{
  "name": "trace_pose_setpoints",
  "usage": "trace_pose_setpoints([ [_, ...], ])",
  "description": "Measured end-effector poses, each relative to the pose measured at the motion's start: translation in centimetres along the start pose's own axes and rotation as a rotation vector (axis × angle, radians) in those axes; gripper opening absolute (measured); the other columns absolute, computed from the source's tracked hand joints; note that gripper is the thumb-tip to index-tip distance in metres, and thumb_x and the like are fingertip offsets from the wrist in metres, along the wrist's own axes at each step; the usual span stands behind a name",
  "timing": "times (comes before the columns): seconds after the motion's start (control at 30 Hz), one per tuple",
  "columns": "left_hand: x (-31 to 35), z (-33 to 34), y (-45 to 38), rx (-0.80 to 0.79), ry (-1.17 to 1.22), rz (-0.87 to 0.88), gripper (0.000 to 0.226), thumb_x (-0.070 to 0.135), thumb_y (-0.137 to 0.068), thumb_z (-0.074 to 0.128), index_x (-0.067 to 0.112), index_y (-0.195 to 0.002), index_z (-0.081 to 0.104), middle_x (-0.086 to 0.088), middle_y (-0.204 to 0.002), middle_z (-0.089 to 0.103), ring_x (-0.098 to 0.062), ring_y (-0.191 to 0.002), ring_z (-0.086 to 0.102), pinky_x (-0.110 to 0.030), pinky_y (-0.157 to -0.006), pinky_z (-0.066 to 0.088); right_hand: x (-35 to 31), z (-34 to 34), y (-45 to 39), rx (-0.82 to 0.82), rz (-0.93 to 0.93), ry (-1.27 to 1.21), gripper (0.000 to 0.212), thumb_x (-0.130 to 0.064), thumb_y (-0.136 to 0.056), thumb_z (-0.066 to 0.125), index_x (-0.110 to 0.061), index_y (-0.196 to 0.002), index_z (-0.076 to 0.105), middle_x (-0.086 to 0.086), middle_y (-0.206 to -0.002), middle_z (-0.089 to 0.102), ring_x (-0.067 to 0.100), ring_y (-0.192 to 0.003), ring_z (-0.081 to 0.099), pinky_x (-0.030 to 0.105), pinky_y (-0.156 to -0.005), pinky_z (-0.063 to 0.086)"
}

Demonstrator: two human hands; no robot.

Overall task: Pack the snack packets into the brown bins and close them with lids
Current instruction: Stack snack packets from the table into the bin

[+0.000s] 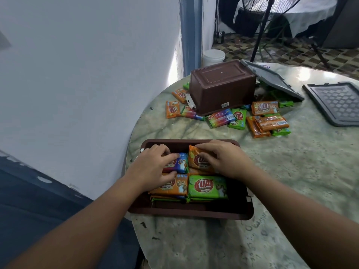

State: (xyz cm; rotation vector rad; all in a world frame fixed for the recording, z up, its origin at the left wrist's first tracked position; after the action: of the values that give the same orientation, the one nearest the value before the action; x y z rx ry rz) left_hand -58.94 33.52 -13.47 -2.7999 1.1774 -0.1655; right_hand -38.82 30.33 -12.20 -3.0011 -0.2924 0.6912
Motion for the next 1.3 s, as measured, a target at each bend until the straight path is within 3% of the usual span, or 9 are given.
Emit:
trace_pose_setpoints([
  [0.1,0.0,0.0,0.0,0.004,0.003,0.009,0.061,0.062,-0.088,0.053,0.032,-0.141,0.058,0.009,-0.117,0.053,-0.012,-0.104,0.050,-0.033,-0.083,0.049,-0.3,0.5,0.2,-0.087,0.008,0.058,0.074,-0.071,-0.084,0.065,-0.040,-0.147,0.044,-0.016,-0.138,0.055,0.009,-0.122,0.056,0.035,-0.092,0.053],
  [0.23,0.1,-0.1,0.0,0.008,0.001,0.017,0.059,0.059,-0.088,0.058,0.031,-0.140,0.058,0.009,-0.119,0.054,-0.011,-0.105,0.051,-0.034,-0.083,0.050,-0.4,0.8,0.2,-0.106,0.032,0.096,0.077,-0.057,-0.076,0.080,-0.034,-0.137,0.039,-0.013,-0.135,0.056,0.010,-0.115,0.058,0.030,-0.086,0.055],
  [0.6,0.5,-0.9,0.2,0.117,0.011,0.034,0.061,0.062,-0.085,0.061,0.026,-0.134,0.064,0.005,-0.115,0.053,-0.016,-0.109,0.048,-0.038,-0.091,0.048,-1.0,1.7,0.3,-0.170,-0.096,0.276,0.080,-0.072,-0.081,0.061,-0.031,-0.149,0.049,-0.009,-0.136,0.050,0.014,-0.125,0.045,0.034,-0.105,0.042],
  [0.7,-0.4,-1.9,0.3,0.217,0.013,-0.106,0.064,0.064,-0.085,0.059,0.023,-0.134,0.059,0.000,-0.121,0.047,-0.021,-0.115,0.042,-0.039,-0.098,0.043,-1.0,0.4,0.6,0.004,-0.080,0.231,0.069,-0.076,-0.086,0.051,-0.030,-0.137,0.057,-0.005,-0.122,0.047,0.015,-0.115,0.044,0.036,-0.100,0.044],
  [0.8,-3.2,-2.4,1.0,0.283,-0.004,-0.461,0.064,0.064,-0.089,0.058,0.019,-0.134,0.050,-0.009,-0.129,0.040,-0.029,-0.119,0.038,-0.043,-0.101,0.040,-0.1,-1.3,1.0,0.246,0.051,0.250,0.058,-0.066,-0.092,0.050,-0.026,-0.134,0.053,0.002,-0.123,0.047,0.022,-0.114,0.041,0.042,-0.101,0.043],
  [0.9,-6.1,-0.6,1.7,0.128,0.153,-0.763,0.071,0.070,-0.090,0.052,0.016,-0.135,0.043,-0.014,-0.133,0.044,-0.032,-0.121,0.046,-0.045,-0.096,0.047,1.8,-1.0,0.8,0.220,0.248,0.190,0.057,-0.058,-0.096,0.054,-0.028,-0.144,0.048,0.007,-0.132,0.051,0.028,-0.122,0.044,0.043,-0.102,0.046],
  [1.0,-7.3,1.6,1.0,0.009,0.398,-0.802,0.060,0.069,-0.092,0.052,0.018,-0.121,0.042,-0.007,-0.122,0.060,-0.027,-0.105,0.061,-0.038,-0.075,0.048,2.8,-0.1,0.3,0.059,0.318,0.193,0.044,-0.058,-0.098,0.051,-0.034,-0.135,0.049,0.004,-0.124,0.056,0.029,-0.116,0.049,0.043,-0.090,0.052],
  [1.13,-7.7,1.7,-0.1,0.033,0.376,-0.788,0.056,0.067,-0.094,0.053,0.015,-0.113,0.042,-0.009,-0.112,0.064,-0.030,-0.098,0.063,-0.039,-0.072,0.049,2.9,-0.4,-0.1,0.047,0.317,0.247,0.030,-0.050,-0.102,0.049,-0.031,-0.125,0.051,0.007,-0.116,0.058,0.031,-0.109,0.052,0.042,-0.082,0.049],
  [1.3,-6.5,1.5,-2.0,0.024,0.358,-0.763,0.054,0.065,-0.094,0.054,0.015,-0.107,0.041,-0.004,-0.094,0.062,-0.026,-0.083,0.062,-0.042,-0.070,0.054,4.4,-1.1,0.5,0.036,0.354,0.219,0.029,-0.047,-0.103,0.050,-0.029,-0.125,0.051,0.009,-0.116,0.059,0.031,-0.111,0.052,0.042,-0.086,0.049],
])
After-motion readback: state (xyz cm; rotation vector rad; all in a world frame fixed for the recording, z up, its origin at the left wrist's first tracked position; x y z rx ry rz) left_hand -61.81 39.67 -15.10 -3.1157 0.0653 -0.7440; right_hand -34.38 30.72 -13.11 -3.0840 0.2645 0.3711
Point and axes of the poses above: each hand's wrist, its own y-axis away from the middle knuckle, its own z-axis out of the palm, x = y × z, the point moved 8 cm from there along -y, towards the middle knuckle
